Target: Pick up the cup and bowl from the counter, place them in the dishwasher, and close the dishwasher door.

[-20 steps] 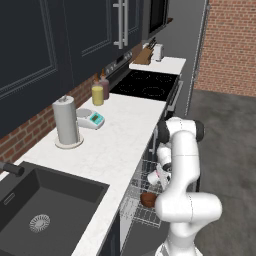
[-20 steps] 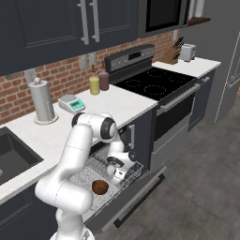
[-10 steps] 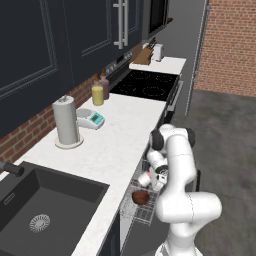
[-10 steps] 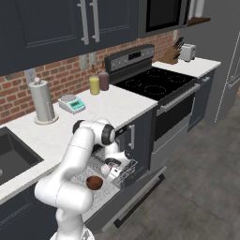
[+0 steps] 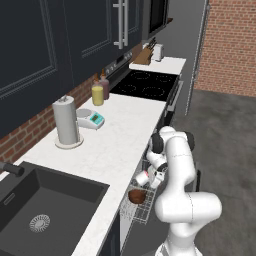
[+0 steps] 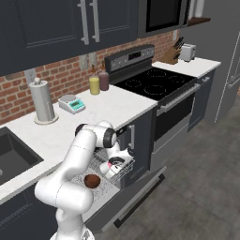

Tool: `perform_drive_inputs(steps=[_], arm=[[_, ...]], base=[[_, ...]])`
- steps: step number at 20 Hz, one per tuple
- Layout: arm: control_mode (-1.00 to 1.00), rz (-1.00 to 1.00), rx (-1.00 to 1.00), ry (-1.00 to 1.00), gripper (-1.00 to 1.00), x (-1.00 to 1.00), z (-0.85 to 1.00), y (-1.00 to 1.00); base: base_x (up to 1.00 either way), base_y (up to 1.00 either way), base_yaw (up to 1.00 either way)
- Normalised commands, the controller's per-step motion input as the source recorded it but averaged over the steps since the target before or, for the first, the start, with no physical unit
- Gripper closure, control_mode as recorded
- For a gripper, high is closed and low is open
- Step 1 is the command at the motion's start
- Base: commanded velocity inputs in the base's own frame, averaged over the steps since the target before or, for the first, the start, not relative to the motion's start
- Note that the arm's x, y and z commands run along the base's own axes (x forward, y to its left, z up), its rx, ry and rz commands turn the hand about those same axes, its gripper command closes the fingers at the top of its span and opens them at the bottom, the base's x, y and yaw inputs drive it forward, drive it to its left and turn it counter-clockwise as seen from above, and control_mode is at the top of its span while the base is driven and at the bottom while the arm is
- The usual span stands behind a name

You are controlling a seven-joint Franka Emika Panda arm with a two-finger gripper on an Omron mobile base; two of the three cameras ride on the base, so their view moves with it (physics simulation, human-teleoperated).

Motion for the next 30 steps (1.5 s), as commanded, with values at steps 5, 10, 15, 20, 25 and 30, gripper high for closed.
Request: perform_drive_inputs(steps=[5, 10, 15, 20, 25, 30], arm=[[-1.0, -0.09, 0.05, 0.01, -1.0, -0.02, 0.02, -0.07], [-1.0, -0.1, 0.04, 0.0, -1.0, -0.16, 0.38, -0.18], [-1.0, -0.11, 0.0, 0.0, -1.0, -0.28, 0.57, -0.16], [-1.0, -0.09, 0.0, 0.0, -1.0, -0.32, 0.49, -0.04], [-1.0, -0.07, 0.0, 0.0, -1.0, -0.44, 0.59, -0.06], [-1.0, -0.06, 0.0, 0.0, -1.0, -0.84, 0.88, -0.57]], base=[[0.0, 0.0, 0.0], [0.0, 0.0, 0.0], [0.0, 0.0, 0.0], [0.0, 0.0, 0.0], [0.0, 0.0, 0.0], [0.0, 0.0, 0.0]])
